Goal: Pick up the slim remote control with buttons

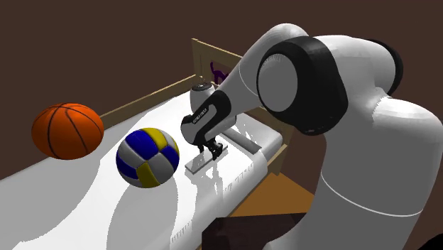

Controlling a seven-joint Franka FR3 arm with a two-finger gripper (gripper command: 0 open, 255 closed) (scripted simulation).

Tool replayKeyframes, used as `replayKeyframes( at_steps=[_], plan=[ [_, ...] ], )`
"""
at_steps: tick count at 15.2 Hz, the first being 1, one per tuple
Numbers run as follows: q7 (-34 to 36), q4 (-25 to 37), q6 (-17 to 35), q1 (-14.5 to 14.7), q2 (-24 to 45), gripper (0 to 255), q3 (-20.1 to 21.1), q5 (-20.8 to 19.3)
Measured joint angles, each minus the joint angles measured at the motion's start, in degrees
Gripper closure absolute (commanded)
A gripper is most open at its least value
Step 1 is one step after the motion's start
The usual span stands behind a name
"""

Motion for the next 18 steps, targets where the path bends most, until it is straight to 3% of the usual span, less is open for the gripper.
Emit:
replayKeyframes(
  at_steps=[5,18],
  plan=[
    [-0.31,-0.01,-0.34,-0.18,-0.35,255,0.20,0.37],
    [-5.40,1.33,-8.47,-2.56,-8.36,255,3.32,7.39]
  ],
)
